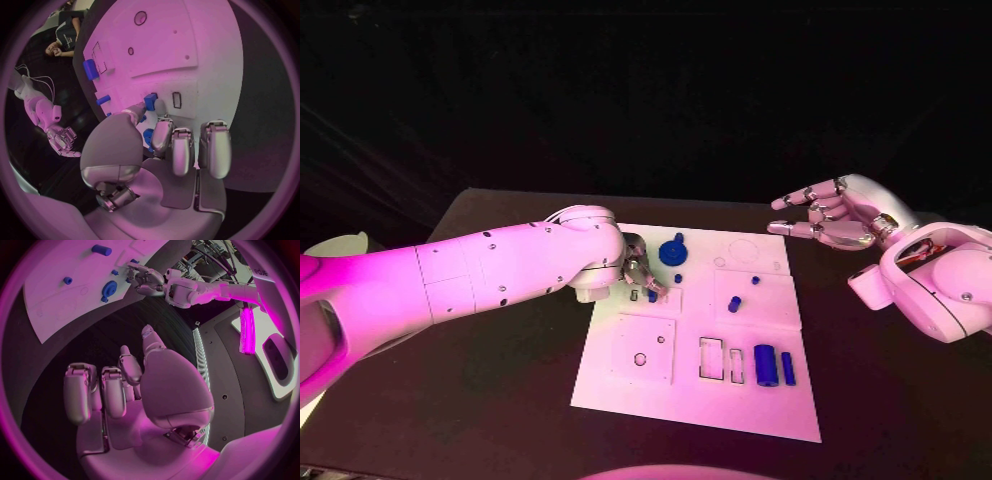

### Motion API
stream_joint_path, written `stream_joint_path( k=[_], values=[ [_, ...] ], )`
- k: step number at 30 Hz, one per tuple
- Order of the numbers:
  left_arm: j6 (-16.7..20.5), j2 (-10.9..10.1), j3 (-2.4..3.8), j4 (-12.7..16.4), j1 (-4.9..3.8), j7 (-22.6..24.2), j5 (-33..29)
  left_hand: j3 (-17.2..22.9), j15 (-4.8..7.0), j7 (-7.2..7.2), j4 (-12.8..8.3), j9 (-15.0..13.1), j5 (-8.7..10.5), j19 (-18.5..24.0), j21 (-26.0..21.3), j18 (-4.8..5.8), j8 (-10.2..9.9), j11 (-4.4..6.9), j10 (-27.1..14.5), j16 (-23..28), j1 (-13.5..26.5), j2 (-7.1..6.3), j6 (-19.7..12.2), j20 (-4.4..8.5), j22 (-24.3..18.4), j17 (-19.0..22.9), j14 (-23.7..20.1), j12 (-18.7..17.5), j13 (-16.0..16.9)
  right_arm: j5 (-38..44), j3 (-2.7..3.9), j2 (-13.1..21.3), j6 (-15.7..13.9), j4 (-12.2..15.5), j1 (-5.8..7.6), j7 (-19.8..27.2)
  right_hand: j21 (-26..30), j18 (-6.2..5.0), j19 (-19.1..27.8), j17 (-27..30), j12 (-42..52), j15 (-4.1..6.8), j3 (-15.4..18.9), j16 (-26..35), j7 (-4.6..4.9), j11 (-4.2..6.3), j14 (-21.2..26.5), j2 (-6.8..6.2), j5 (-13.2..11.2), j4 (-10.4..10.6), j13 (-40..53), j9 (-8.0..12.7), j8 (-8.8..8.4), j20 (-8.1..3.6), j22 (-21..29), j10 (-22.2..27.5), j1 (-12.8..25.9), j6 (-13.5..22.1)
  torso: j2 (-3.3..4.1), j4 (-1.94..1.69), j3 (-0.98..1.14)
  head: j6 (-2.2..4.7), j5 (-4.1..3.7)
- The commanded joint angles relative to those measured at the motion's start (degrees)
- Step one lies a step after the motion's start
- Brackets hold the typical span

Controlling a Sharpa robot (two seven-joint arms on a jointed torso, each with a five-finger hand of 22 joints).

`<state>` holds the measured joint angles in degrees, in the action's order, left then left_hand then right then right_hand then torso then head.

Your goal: Assemble the parts on the task board

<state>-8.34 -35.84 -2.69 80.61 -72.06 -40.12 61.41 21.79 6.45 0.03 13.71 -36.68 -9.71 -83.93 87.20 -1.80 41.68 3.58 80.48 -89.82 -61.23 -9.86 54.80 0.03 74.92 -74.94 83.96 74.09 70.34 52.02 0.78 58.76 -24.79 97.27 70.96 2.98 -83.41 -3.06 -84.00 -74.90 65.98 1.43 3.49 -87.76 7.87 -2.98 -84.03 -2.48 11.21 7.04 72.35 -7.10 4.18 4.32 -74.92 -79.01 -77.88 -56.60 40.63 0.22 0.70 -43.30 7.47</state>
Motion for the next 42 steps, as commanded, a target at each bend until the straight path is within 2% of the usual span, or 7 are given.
stream_joint_path(
  k=[1,7,17,22,28,37,42],
  values=[
    [-1.6,0.1,-0.14,-0.1,0.23,-3.0,-0.7,-2.2,0.24,-0.26,0.9,-0.1,0.10,-4.9,0.3,0.97,0.4,-0.01,0.5,-0.2,1.0,-0.05,0.3,0.39,11.4,-15.1,6.0,0.3,0.2,0.1,0.00,0.0,0.1,0.0,-0.02,0.3,0.3,0.18,-0.1,-11.0,-0.3,-0.03,0.5,0.3,-0.02,0.13,-5.0,0.06,0.2,0.1,-0.1,-0.1,0.04,0.23,-1.7,0.2,0.8,-0.5,-0.01,0.00,-0.02,0.06,0.00],
    [-0.6,-0.1,-0.04,0.0,0.24,-2.9,-0.3,-9.0,0.33,-0.15,2.8,0.1,0.30,-5.0,0.5,1.02,0.7,0.07,0.6,-0.2,2.5,-0.09,0.3,0.46,11.7,-15.1,6.0,0.5,0.4,0.0,0.00,-0.1,-0.7,-0.2,-0.02,0.6,0.3,0.19,-0.1,-11.1,0.0,-0.01,1.9,0.3,-0.05,0.14,-5.0,0.48,-2.6,0.9,-0.1,-0.2,-0.01,0.21,-1.7,0.1,1.5,-0.5,0.00,0.02,-0.04,0.06,0.02],
    [1.3,-0.9,0.41,1.1,0.25,-2.8,-0.4,-20.3,0.40,-0.04,3.1,0.7,2.20,-5.1,0.6,1.08,1.3,0.15,0.6,-0.2,3.1,3.13,0.2,0.55,12.0,-15.1,6.0,0.4,0.4,-0.2,0.00,-0.5,-1.5,-0.7,-0.04,0.6,0.3,0.18,-0.1,-11.1,0.0,-0.01,2.0,0.3,-0.05,0.14,-5.0,0.60,-2.6,0.9,-0.1,-0.2,-0.01,0.21,-1.7,0.1,1.6,-0.5,0.03,0.07,-0.08,0.23,-0.06],
    [2.7,-2.0,1.31,3.1,0.23,-2.6,-1.0,-21.1,0.39,-0.07,3.0,0.8,2.21,-5.0,0.4,1.02,1.3,0.13,0.4,-0.2,2.7,3.93,0.0,0.54,11.8,-15.1,6.0,0.1,0.0,-0.3,0.00,-0.6,-1.8,-1.1,-0.05,0.8,0.5,0.12,0.0,-11.0,-0.2,0.00,2.2,0.3,-0.06,0.15,-5.0,0.77,-2.1,1.0,-0.3,-0.3,-0.02,0.21,-1.4,0.2,1.5,-0.5,0.02,0.06,0.00,0.79,-0.52],
    [3.0,-3.7,3.53,5.7,-0.49,-2.5,-2.6,-22.6,0.13,-0.52,3.0,1.1,2.15,-4.5,-0.8,0.63,1.1,-0.26,-1.1,-0.2,1.7,4.08,-1.2,0.35,10.2,-15.1,6.0,-1.7,-2.1,-0.5,-0.04,-0.8,-1.8,-1.9,-0.07,0.8,0.5,0.10,0.0,-10.9,-0.3,0.00,2.2,0.4,-0.06,0.15,-5.0,0.80,-1.9,1.0,-0.3,-0.3,-0.02,0.20,-1.3,0.2,1.4,-0.5,-0.08,-0.01,-0.02,1.01,-0.50],
    [-5.1,-4.3,4.74,1.0,-7.12,-2.8,-2.2,-24.4,-0.84,-1.76,2.9,1.9,2.04,-3.5,-2.7,0.06,0.1,-1.41,-4.4,-0.2,-2.5,4.39,-3.8,-0.52,7.8,-15.1,6.0,-4.9,-5.8,-0.7,-0.19,-1.1,-1.6,-3.1,-0.20,0.7,0.5,0.10,0.0,-11.0,-0.2,0.00,2.5,0.4,-0.07,0.16,-5.0,0.88,-1.5,1.1,-0.3,-0.3,0.00,0.20,-1.3,0.2,1.4,-0.5,-0.05,-0.02,0.09,1.64,-0.65],
    [-6.9,-2.3,4.34,-4.4,-8.78,-2.5,-1.6,-24.4,-1.52,-2.69,2.9,3.5,2.03,-3.1,-3.6,-0.17,-2.2,-2.19,-6.4,-0.2,-4.5,5.08,-4.9,-1.13,6.9,-15.1,6.0,-7.0,-8.4,-0.8,-0.22,-1.3,-1.7,-3.3,-0.26,0.7,0.6,0.11,0.0,-11.0,-0.1,0.05,3.1,0.4,-0.11,0.20,-5.0,1.14,0.7,1.2,-0.3,-0.4,0.01,0.16,-1.4,0.2,1.2,-0.6,0.02,-0.03,-0.02,1.90,-0.53]
  ],
)
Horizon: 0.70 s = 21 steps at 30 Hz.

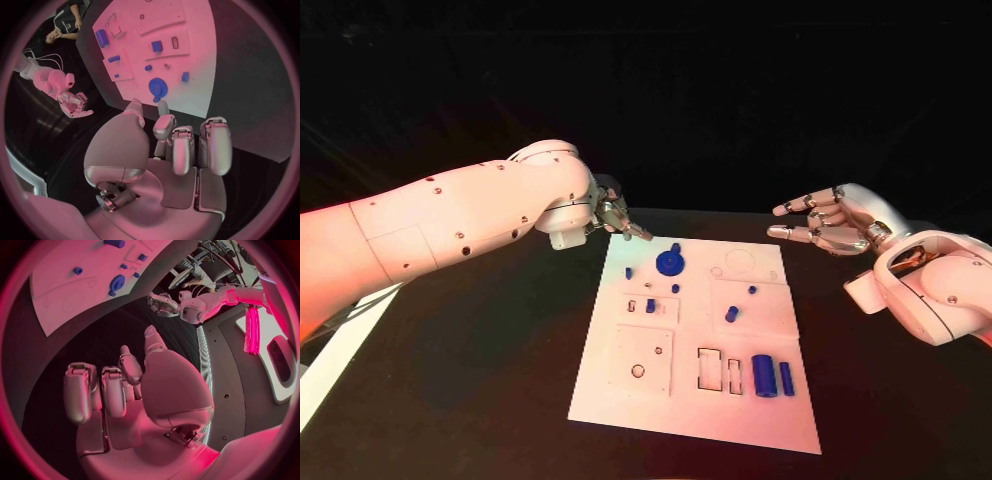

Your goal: Assemble the parts on the task board

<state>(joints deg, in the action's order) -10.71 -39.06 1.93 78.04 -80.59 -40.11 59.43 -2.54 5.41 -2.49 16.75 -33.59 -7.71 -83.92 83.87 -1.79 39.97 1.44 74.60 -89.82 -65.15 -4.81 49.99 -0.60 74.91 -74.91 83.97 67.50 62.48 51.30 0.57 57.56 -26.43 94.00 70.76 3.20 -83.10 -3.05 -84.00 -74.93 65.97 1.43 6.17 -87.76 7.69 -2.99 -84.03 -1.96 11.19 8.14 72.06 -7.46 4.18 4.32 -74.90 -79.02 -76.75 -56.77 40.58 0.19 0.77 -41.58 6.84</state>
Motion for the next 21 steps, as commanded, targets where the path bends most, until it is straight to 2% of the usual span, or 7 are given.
stream_joint_path(
  k=[1,4,6,10,13,18,21],
  values=[
    [-4.6,1.5,-0.52,-2.9,-0.42,-2.4,0.5,-0.1,-0.56,-0.25,-0.1,0.6,0.07,-3.1,-0.3,-0.19,-0.8,-0.13,-0.7,-0.2,-0.7,0.07,-0.1,-0.57,6.9,-15.1,6.0,-0.6,-0.8,-0.1,-0.01,-0.2,0.0,-0.1,-0.06,0.5,0.3,0.10,0.0,-11.0,-0.1,0.05,0.4,0.4,0.07,0.21,-5.0,0.65,0.9,0.1,0.0,-0.1,0.00,0.16,-1.4,0.2,0.0,-0.4,0.12,0.02,-0.14,0.20,0.11],
    [-4.4,3.1,-1.47,-6.0,-0.70,-2.2,0.6,-0.7,-0.95,-0.70,-0.1,2.0,0.19,-3.1,-0.2,-0.17,-2.5,-0.60,-0.9,-0.2,-1.3,0.20,-0.3,-0.92,7.0,-15.1,6.0,-0.7,-1.1,-0.1,-0.02,-0.3,0.1,-0.2,-0.10,0.5,0.2,0.11,0.0,-11.0,-0.1,0.05,0.5,0.4,0.07,0.21,-5.0,0.70,1.1,0.1,-0.1,-0.1,0.00,0.15,-1.4,0.2,0.0,-0.4,0.18,0.05,-0.13,0.18,0.17],
    [-3.7,4.1,-2.32,-7.8,-0.69,-2.2,0.6,-0.8,-1.00,-0.80,0.0,2.5,0.16,-3.2,0.0,-0.09,-3.0,-0.60,-0.3,-0.2,-1.3,0.55,0.1,-1.04,7.4,-15.1,6.0,0.1,-0.3,-0.1,-0.02,-0.3,0.1,-0.4,-0.12,0.5,0.3,0.11,0.0,-11.0,-0.1,0.05,0.5,0.4,0.07,0.21,-5.0,0.73,1.2,0.1,0.0,-0.1,0.00,0.15,-1.4,0.2,-0.1,-0.4,0.17,0.06,-0.15,0.14,0.16],
    [-3.5,5.8,-3.35,-10.2,-0.06,-2.2,0.7,-1.1,-0.99,-0.66,0.0,3.1,0.19,-3.4,0.3,-0.02,-3.3,-0.53,0.4,-0.2,-1.2,1.00,1.1,-1.10,7.8,-15.1,6.0,0.9,0.5,-0.1,-0.02,-0.3,0.1,-0.6,-0.14,0.5,0.3,0.10,0.0,-10.9,-0.1,0.05,0.6,0.4,0.07,0.21,-5.0,0.76,1.3,0.1,-0.1,-0.1,-0.01,0.15,-1.4,0.2,-0.1,-0.4,0.23,-0.07,-0.17,0.10,0.10],
    [-3.5,6.9,-3.75,-12.0,0.74,-2.3,0.7,-1.4,-0.83,-0.34,0.0,3.1,0.22,-3.5,0.5,0.03,-3.0,-0.29,0.9,-0.2,-0.8,1.28,2.4,-1.03,8.0,-15.1,6.0,1.6,1.1,-0.1,-0.02,-0.5,0.2,-0.7,-0.15,0.6,0.3,0.10,0.0,-10.9,-0.1,0.05,0.6,0.4,0.07,0.21,-5.0,0.76,1.3,0.1,-0.1,-0.1,-0.01,0.15,-1.4,0.2,-0.1,-0.4,0.18,0.00,-0.18,-0.03,0.37],
    [-3.6,8.4,-3.99,-14.3,1.82,-2.3,0.7,-1.7,-0.72,-0.19,0.1,3.1,0.24,-3.6,0.6,0.06,-2.9,-0.16,1.2,-0.2,-0.4,1.43,2.8,-0.96,8.2,-15.1,6.0,2.0,1.5,-0.2,-0.02,-0.6,0.3,-0.9,-0.17,0.6,0.3,0.09,0.0,-10.9,-0.2,0.05,0.6,0.5,0.07,0.21,-5.0,0.82,1.4,0.1,-0.1,-0.1,0.00,0.15,-1.3,0.3,-0.2,-0.4,0.19,-0.04,-0.20,-0.15,0.26],
    [-4.3,9.0,-4.05,-15.2,2.34,-2.3,0.7,-1.8,-0.69,-0.15,0.1,3.1,0.25,-3.6,0.7,0.07,-2.9,-0.12,1.3,-0.2,-0.2,1.48,2.9,-0.93,8.2,-15.1,6.0,2.1,1.6,-0.2,-0.02,-0.7,0.3,-0.9,-0.18,0.7,0.3,0.09,0.0,-10.9,-0.2,0.05,0.6,0.5,0.07,0.21,-5.0,0.82,1.4,0.1,-0.1,-0.1,0.00,0.15,-1.3,0.3,-0.2,-0.4,0.11,0.03,-0.09,-0.36,0.34]
  ],
)
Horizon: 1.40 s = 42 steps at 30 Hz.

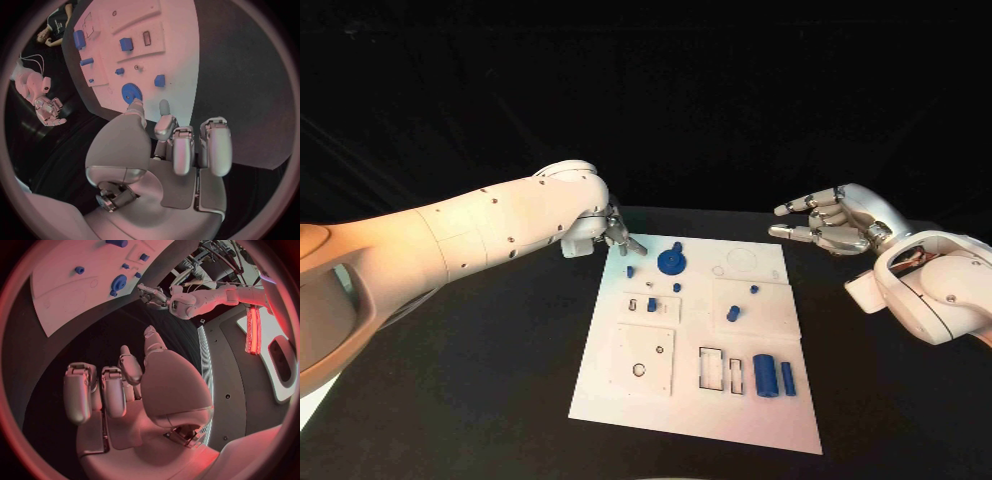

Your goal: Assemble the parts on the task board

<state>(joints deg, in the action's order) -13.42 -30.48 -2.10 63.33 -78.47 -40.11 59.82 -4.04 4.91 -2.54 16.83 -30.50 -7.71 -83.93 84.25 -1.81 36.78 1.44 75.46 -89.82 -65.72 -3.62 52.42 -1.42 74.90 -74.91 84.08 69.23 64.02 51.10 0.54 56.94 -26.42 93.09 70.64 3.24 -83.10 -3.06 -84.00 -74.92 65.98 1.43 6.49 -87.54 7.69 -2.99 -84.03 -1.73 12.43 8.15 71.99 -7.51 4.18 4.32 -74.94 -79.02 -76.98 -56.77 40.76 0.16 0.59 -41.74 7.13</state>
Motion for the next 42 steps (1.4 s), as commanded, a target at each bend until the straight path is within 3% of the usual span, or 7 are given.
stream_joint_path(
  k=[1,6,9,15,29,35,42],
  values=[
    [-2.2,0.7,-0.08,-0.8,0.37,-2.3,0.3,-0.3,-0.16,-0.07,0.0,0.0,0.24,-3.6,0.3,0.11,0.3,-0.09,0.5,-0.2,0.4,0.41,0.6,-0.09,8.3,-15.1,5.9,0.5,0.2,0.0,0.01,-0.1,0.4,-0.1,-0.06,0.6,0.3,0.09,0.0,-10.9,-0.2,0.05,0.3,0.2,0.07,0.21,-5.0,0.58,0.2,0.1,-0.1,-0.1,0.00,0.15,-1.3,0.3,0.1,-0.4,-0.11,0.05,0.10,-0.29,-0.06],
    [-4.5,1.5,-0.40,-1.4,0.85,-2.3,0.3,-0.4,-0.11,-0.01,0.0,0.0,0.23,-3.7,0.5,0.15,0.3,-0.03,0.7,-0.2,0.5,0.67,0.7,-0.05,8.5,-15.1,5.9,0.7,0.4,-0.1,0.01,-0.2,0.4,-0.2,-0.06,0.7,0.3,0.09,0.0,-10.9,-0.2,0.05,0.3,0.2,0.07,0.21,-5.0,0.58,0.2,0.1,-0.1,-0.1,0.00,0.15,-1.3,0.3,0.1,-0.4,-0.06,-0.09,0.01,-0.38,-0.04],
    [-5.1,1.7,-0.48,-1.8,1.12,-2.4,0.3,-0.4,-0.11,-0.01,0.0,0.0,0.23,-3.7,0.5,0.15,0.3,-0.03,0.7,-0.2,0.5,0.67,0.7,-0.05,8.5,-15.1,5.9,0.7,0.4,-0.5,0.01,-0.2,0.5,-0.1,-0.07,0.8,0.3,0.08,0.0,-10.8,-0.3,0.06,0.3,0.3,0.07,0.22,-5.0,0.73,0.5,0.1,-0.1,-0.1,0.00,0.14,-1.2,0.3,-0.1,-0.4,-0.08,-0.06,0.09,-0.51,0.05],
    [-5.3,1.7,-0.53,-2.1,1.43,-2.4,0.3,-0.4,-0.06,0.04,-0.1,0.0,0.20,-3.7,0.5,0.15,0.3,0.03,0.7,-0.2,0.6,1.06,0.8,0.01,8.5,-15.1,5.9,0.8,0.4,-0.8,0.01,-0.1,0.5,0.0,-0.07,0.9,0.3,0.08,0.0,-10.8,-0.2,0.06,0.4,0.3,0.07,0.22,-5.0,0.82,0.8,0.0,-0.1,-0.1,-0.01,0.14,-1.2,0.3,-0.3,-0.4,-0.20,0.12,0.11,-0.64,0.14],
    [-5.6,1.6,-0.53,-1.9,1.59,-2.5,-0.2,-0.3,0.03,0.17,-0.2,-0.1,0.18,-3.8,0.6,0.17,0.3,0.13,0.9,-0.2,0.1,1.53,1.0,0.09,8.6,-15.1,5.9,1.0,0.6,-0.9,0.01,-0.1,0.5,0.0,-0.07,0.9,0.3,0.08,0.0,-10.8,-0.2,0.06,0.4,0.3,0.07,0.22,-5.0,0.82,0.8,0.0,-0.1,-0.1,-0.01,0.14,-1.2,0.3,-0.3,-0.4,-0.18,0.10,0.11,-0.61,0.14],
    [-5.0,1.0,-0.38,-0.7,1.65,-2.7,-0.3,0.4,0.19,0.31,-0.5,-0.2,0.16,-3.9,0.7,0.23,0.3,0.29,0.9,-0.2,-1.8,3.29,1.1,0.28,8.9,-15.1,5.9,1.0,0.5,-0.9,0.01,-0.1,0.6,-0.1,-0.07,0.9,0.4,0.08,0.0,-10.8,-0.2,0.06,0.4,0.3,0.07,0.22,-5.0,0.86,0.9,0.0,-0.1,-0.1,-0.01,0.13,-1.2,0.3,-0.3,-0.4,-0.13,0.06,0.10,-0.55,0.11],
    [-4.9,0.8,-0.31,-0.3,1.68,-2.8,0.3,0.7,0.25,0.34,-0.8,-0.3,0.15,-3.9,0.7,0.24,0.3,0.33,0.8,-0.2,-3.7,3.95,1.1,0.35,8.9,-15.1,5.9,0.9,0.4,-0.9,0.01,-0.1,0.7,-0.1,-0.08,0.8,0.4,0.08,0.0,-10.8,-0.2,0.06,0.4,0.3,0.07,0.22,-5.0,0.86,0.9,0.0,-0.1,-0.1,-0.01,0.13,-1.2,0.3,-0.3,-0.4,-0.17,0.06,0.13,-0.68,0.12]
  ],
)
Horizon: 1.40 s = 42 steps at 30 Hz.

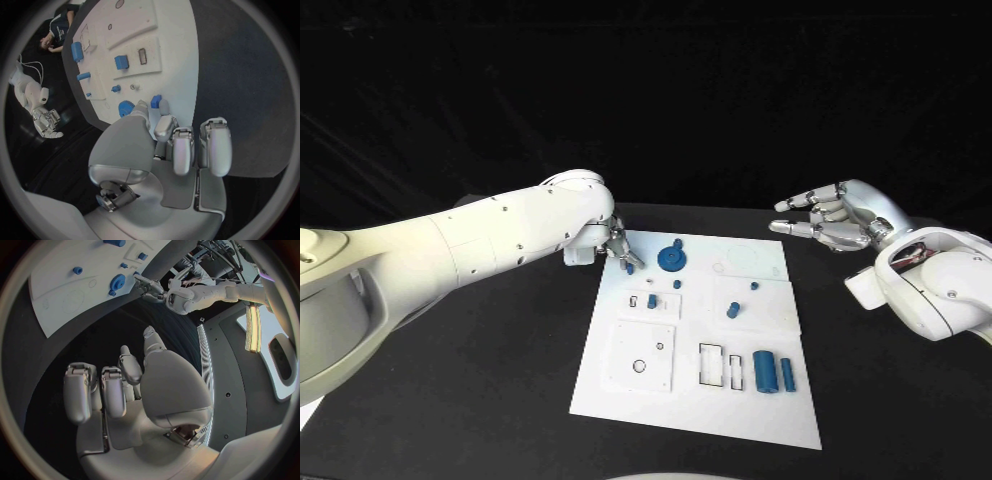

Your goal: Assemble the parts on the task board

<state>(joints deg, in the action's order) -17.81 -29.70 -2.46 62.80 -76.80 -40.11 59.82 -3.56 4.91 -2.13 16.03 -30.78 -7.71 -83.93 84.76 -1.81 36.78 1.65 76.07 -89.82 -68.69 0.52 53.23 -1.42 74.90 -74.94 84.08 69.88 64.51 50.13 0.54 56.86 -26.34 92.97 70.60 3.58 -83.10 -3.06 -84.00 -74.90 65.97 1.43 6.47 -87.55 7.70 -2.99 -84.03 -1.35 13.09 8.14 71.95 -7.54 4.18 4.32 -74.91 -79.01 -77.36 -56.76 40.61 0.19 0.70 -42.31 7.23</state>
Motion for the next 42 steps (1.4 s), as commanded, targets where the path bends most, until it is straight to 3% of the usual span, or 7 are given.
stream_joint_path(
  k=[1,9,14,18,27,32,42],
  values=[
    [-0.5,0.0,0.06,0.2,0.01,-2.8,0.4,0.2,0.24,-0.07,0.0,-0.1,0.15,-3.9,0.2,0.24,0.3,0.12,0.2,-0.2,-0.8,-0.17,0.3,0.35,8.9,-15.1,5.9,0.3,-0.1,0.1,0.01,-0.1,0.7,0.0,-0.04,0.4,0.4,0.08,0.0,-10.9,-0.2,0.06,0.4,0.3,0.06,0.23,-5.0,0.49,0.3,0.0,0.0,-0.1,-0.01,0.13,-1.2,0.3,0.1,-0.4,-0.01,0.03,0.02,-0.13,0.03],
    [-1.0,0.1,0.06,0.2,0.04,-2.7,0.3,0.4,0.27,-0.01,-0.3,-0.2,0.13,-3.9,0.2,0.24,0.4,0.17,0.2,-0.2,-1.9,0.11,0.4,0.38,8.9,-15.1,5.9,0.2,-0.2,0.1,0.01,-0.2,0.8,-0.1,-0.04,0.4,0.3,0.08,0.0,-10.9,-0.1,0.07,0.5,0.3,0.06,0.23,-5.0,0.52,0.3,0.0,0.0,-0.1,-0.01,0.13,-1.2,0.3,0.0,-0.4,-0.04,0.02,0.03,-0.26,0.14],
    [-0.4,0.1,0.05,0.0,0.12,-2.2,-0.4,5.8,0.75,0.50,-4.2,-0.1,0.35,-3.9,0.3,0.26,-0.4,0.68,-0.2,-0.2,-10.3,3.47,-0.9,0.76,9.1,-15.1,5.9,-0.2,-0.6,0.1,0.01,-0.2,0.8,-0.1,-0.04,0.4,0.3,0.08,0.0,-10.9,-0.1,0.07,0.5,0.3,0.05,0.23,-5.0,0.55,0.3,0.0,0.0,-0.1,0.00,0.13,-1.3,0.3,0.0,-0.4,-0.02,-0.04,0.01,-0.24,0.22],
    [0.1,0.1,0.04,-0.1,0.18,-1.7,-1.2,9.9,0.73,0.26,-6.1,0.3,0.67,-3.9,0.2,0.26,-1.3,0.57,-0.6,-0.2,-13.9,3.69,-1.8,0.87,9.1,-15.1,5.9,-0.7,-0.9,0.1,0.01,-0.3,0.8,-0.1,-0.04,0.4,0.3,0.08,0.0,-10.9,-0.1,0.07,0.5,0.3,0.05,0.23,-5.0,0.55,0.3,0.0,0.0,-0.1,0.00,0.13,-1.3,0.3,0.0,-0.4,-0.01,-0.07,0.00,-0.28,0.25],
    [2.4,-0.1,0.02,0.0,0.33,0.0,-1.9,24.7,0.12,-0.41,-6.3,-0.3,0.85,-3.9,0.2,0.27,-1.5,0.12,-0.2,-0.2,-12.6,-2.16,-1.8,0.32,9.3,-15.1,5.9,-0.9,-1.2,0.1,0.00,-0.4,1.0,-0.1,-0.07,0.4,0.3,0.08,0.0,-10.9,-0.1,0.07,0.5,0.3,0.05,0.23,-5.0,0.55,0.3,0.0,0.0,-0.1,0.00,0.13,-1.3,0.3,0.0,-0.4,-0.09,0.02,-0.02,-0.33,0.46],
    [5.3,-2.0,0.10,2.8,0.39,1.1,-2.0,33.0,0.21,-0.48,-6.9,-1.6,1.02,-3.8,0.0,0.23,-0.2,0.18,0.4,-0.2,-9.6,-5.55,-1.9,0.33,9.2,-15.1,5.9,-0.5,-1.0,0.0,0.00,-0.5,1.6,-0.1,-0.13,0.4,0.3,0.09,0.0,-10.9,0.0,0.07,0.5,0.2,0.05,0.24,-5.0,0.59,0.3,0.0,0.1,-0.1,0.01,0.13,-1.3,0.2,-0.1,-0.5,-0.03,0.02,0.00,-0.45,0.59],
    [10.0,-8.7,0.49,13.2,0.38,1.2,-2.3,37.7,0.26,-0.17,-7.7,-2.6,1.14,-3.9,-0.1,0.21,1.0,0.20,0.8,-0.2,-7.2,-7.46,-2.1,0.43,9.2,-15.1,5.9,-0.2,-0.8,0.1,-0.01,-0.6,2.5,-0.2,-0.27,0.3,0.4,0.07,0.1,-10.8,-0.2,0.09,0.7,0.4,0.04,0.25,-5.0,0.63,-0.6,-0.5,-0.1,-0.2,-0.01,0.11,-1.2,0.4,-0.9,-0.5,-0.13,-0.28,0.11,-0.62,0.89]
  ],
)
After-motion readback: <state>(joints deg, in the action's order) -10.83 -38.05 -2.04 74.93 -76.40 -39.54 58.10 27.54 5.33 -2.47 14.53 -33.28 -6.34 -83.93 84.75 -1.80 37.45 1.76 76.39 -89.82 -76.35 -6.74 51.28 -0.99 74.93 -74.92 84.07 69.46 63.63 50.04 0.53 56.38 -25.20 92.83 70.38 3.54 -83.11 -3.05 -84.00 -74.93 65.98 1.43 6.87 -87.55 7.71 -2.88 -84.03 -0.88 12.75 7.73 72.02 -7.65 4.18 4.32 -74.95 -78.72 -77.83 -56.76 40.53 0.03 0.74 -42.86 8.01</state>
